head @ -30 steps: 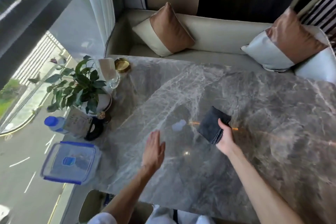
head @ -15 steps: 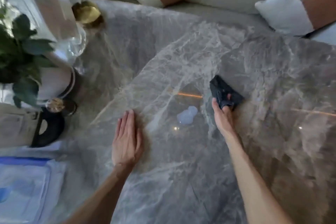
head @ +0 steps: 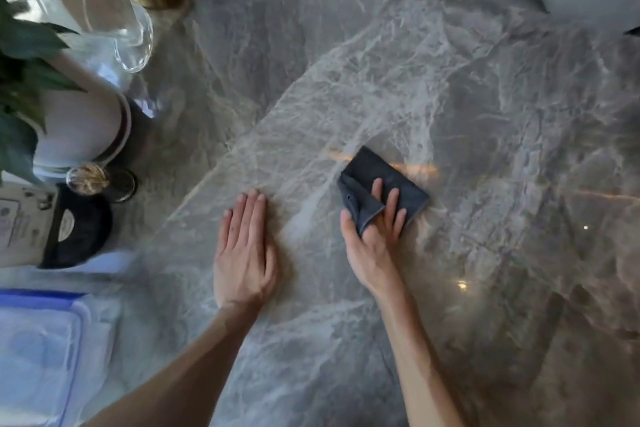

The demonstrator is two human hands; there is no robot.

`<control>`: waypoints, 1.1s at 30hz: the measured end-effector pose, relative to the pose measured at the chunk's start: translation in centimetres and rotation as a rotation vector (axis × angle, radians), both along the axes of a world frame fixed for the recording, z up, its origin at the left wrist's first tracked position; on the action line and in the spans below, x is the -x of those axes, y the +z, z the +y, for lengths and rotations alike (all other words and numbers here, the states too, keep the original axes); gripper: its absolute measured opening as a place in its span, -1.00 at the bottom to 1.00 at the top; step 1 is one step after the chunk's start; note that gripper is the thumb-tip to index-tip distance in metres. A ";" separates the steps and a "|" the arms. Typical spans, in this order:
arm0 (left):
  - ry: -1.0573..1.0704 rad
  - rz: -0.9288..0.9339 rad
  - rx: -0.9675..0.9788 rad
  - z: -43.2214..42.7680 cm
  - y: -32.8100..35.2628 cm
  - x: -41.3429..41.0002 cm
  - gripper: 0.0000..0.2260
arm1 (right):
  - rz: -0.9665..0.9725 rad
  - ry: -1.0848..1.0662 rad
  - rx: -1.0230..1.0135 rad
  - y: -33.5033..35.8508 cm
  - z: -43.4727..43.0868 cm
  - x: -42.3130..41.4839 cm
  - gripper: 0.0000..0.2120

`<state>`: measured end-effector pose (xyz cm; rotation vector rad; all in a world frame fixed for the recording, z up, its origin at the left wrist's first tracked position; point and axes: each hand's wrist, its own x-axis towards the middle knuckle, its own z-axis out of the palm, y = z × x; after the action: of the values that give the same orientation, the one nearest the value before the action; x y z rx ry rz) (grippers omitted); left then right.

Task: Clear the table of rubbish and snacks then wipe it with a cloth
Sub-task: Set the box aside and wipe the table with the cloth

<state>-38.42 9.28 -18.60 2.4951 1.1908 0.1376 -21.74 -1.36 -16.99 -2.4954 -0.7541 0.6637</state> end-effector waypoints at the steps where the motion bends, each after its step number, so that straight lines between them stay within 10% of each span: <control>1: -0.005 0.008 -0.007 0.0 0.1 -0.1 -0.42 | -0.065 0.043 0.059 0.1 0.1 0.7 -0.33; 28: -0.005 0.052 -0.076 0.0 -1.0 -0.2 -0.41 | -0.507 -0.143 0.301 -2.1 4.2 -3.9 -0.47; 33: -0.016 0.034 -0.085 -0.1 -0.7 -0.1 -0.42 | -0.539 0.217 0.171 -1.7 2.9 2.8 -0.45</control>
<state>-38.34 9.20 -19.35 2.5895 1.2026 0.1446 -24.51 1.55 -18.73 -2.8097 -1.2149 0.1118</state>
